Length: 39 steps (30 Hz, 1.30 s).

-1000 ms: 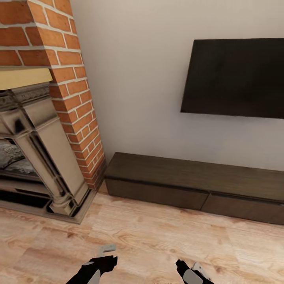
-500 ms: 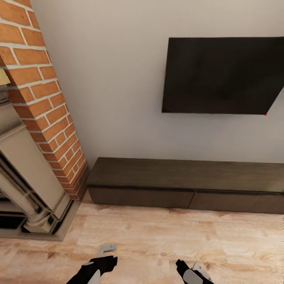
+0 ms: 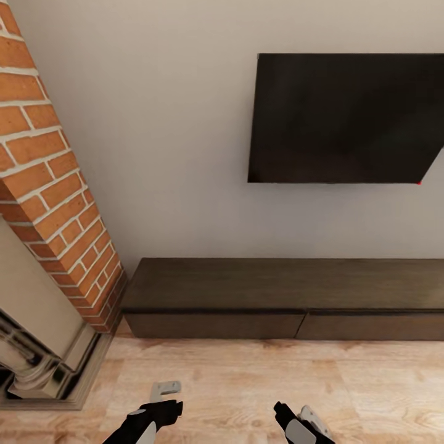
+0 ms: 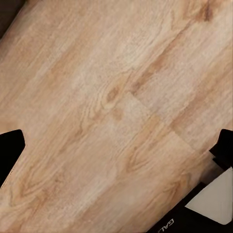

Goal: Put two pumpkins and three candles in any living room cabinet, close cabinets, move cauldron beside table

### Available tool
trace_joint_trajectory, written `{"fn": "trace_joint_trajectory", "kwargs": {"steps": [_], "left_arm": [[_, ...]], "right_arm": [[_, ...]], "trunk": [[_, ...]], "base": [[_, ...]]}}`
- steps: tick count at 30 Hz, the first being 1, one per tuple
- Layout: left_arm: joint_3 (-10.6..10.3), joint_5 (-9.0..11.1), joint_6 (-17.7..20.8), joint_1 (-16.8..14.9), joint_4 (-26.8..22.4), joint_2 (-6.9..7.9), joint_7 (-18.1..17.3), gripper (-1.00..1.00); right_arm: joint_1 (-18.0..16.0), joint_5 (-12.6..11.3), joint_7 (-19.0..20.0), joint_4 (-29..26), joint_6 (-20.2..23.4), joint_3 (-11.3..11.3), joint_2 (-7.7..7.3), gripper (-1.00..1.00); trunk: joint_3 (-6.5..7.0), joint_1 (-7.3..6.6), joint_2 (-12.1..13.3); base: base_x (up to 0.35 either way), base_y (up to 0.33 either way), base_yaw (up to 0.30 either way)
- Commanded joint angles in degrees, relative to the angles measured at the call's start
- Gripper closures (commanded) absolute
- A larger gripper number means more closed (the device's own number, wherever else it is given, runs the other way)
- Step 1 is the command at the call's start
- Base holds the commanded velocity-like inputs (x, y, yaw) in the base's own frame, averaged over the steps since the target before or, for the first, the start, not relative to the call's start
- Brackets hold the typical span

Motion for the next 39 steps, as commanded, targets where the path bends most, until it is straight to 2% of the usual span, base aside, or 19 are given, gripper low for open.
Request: {"fn": "trace_joint_trajectory", "kwargs": {"steps": [1,5,13,31,34,35,37,38,39], "left_arm": [[-0.4,0.5,0.2,0.0,-0.1,0.05,0.5,-1.0],[-0.4,0.5,0.2,0.0,-0.1,0.03,0.5,-1.0],[-0.4,0.5,0.2,0.0,-0.1,0.16,0.5,-1.0],[-0.2,0.6,0.3,0.0,-0.5,0.52,0.1,-1.0],[-0.2,0.9,0.5,-0.2,-0.9,1.19,-0.4,-1.0],[-0.1,1.0,1.1,-0.2,-1.6,1.59,-0.6,-1.0],[-0.1,1.4,5.7,-0.3,-5.0,2.56,-0.9,-1.0],[-0.1,1.7,7.5,-0.3,-6.3,2.86,-0.9,-1.0],[0.0,2.5,11.9,-0.4,-9.7,3.51,-1.1,-1.0]], "right_arm": [[0.0,-0.4,-0.3,0.0,-0.3,0.5,-0.01,-1.0],[0.0,0.4,-0.3,-0.1,-0.6,0.6,-0.02,-1.0],[0.0,0.5,-0.6,-0.2,-0.6,0.4,-0.02,-1.0],[0.0,0.1,0.2,-0.1,-1.4,0.1,-0.14,-1.0],[0.0,-0.2,3.2,0.4,-1.6,0.1,-0.2,-1.0],[0.0,-0.3,5.8,0.5,-1.6,0.1,-0.31,-1.0],[0.0,-0.6,12.2,0.9,-1.5,0.0,-1.16,-1.0],[0.0,-0.7,13.9,1.0,-1.5,0.0,-1.55,-1.0],[0.0,-1.1,17.1,1.4,-1.5,0.0,-2.34,-1.0]], "trunk": [[-0.05,0.03,0.0],[-0.05,0.03,0.0],[-0.05,0.03,0.0],[-0.05,0.03,0.0],[-0.05,0.03,0.0],[-0.05,0.03,0.0],[-0.05,0.03,0.0],[-0.05,0.03,0.0],[-0.05,0.03,0.0]], "base": [[0.277,0.172,-0.001],[0.26,0.169,0.0],[0.234,0.03,0.0],[0.05,0.017,0.0],[0.111,0.06,0.0],[0.051,0.027,0.0],[0.027,0.014,0.0],[0.017,0.009,0.0],[0.011,0.006,0.0]]}}
